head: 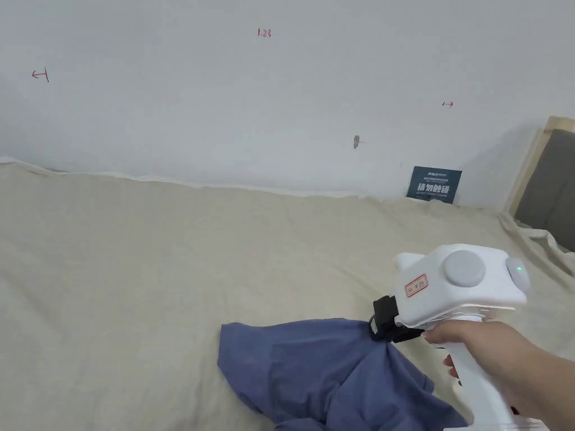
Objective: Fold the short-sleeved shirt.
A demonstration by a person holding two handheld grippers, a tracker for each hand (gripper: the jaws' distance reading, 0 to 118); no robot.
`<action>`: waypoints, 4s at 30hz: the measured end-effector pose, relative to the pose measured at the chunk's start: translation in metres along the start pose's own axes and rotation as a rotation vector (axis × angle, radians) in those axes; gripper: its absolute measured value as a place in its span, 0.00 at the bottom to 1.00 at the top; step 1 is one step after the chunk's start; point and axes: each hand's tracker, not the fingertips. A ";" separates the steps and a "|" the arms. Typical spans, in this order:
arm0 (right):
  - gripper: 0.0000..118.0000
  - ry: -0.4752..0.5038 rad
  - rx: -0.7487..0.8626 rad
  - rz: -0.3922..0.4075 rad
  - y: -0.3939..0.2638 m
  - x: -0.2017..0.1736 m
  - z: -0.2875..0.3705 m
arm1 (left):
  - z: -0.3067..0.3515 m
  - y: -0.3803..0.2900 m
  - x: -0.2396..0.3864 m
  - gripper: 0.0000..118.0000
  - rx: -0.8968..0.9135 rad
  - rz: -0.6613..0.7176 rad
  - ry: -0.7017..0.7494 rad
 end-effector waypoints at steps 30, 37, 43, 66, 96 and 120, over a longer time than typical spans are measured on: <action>0.00 -0.021 0.649 -0.154 0.053 -0.045 0.464 | 0.387 0.252 0.017 0.02 0.598 -0.059 0.153; 0.00 -0.111 0.745 -0.114 0.107 -0.065 0.455 | 0.383 0.297 0.007 0.02 0.679 -0.098 0.266; 0.00 -0.140 0.903 -0.082 0.130 -0.085 0.432 | 0.365 0.322 -0.019 0.02 0.797 -0.018 0.215; 0.00 -0.048 0.694 -0.100 -0.059 -0.064 0.275 | 0.247 0.152 -0.032 0.02 0.683 0.027 0.237; 0.30 -0.168 0.174 -0.281 -0.348 -0.012 0.155 | 0.113 -0.084 -0.078 0.38 0.024 0.237 0.105; 0.00 -0.039 0.629 -0.173 -0.347 -0.077 0.240 | 0.205 -0.082 -0.047 0.00 0.431 0.150 0.129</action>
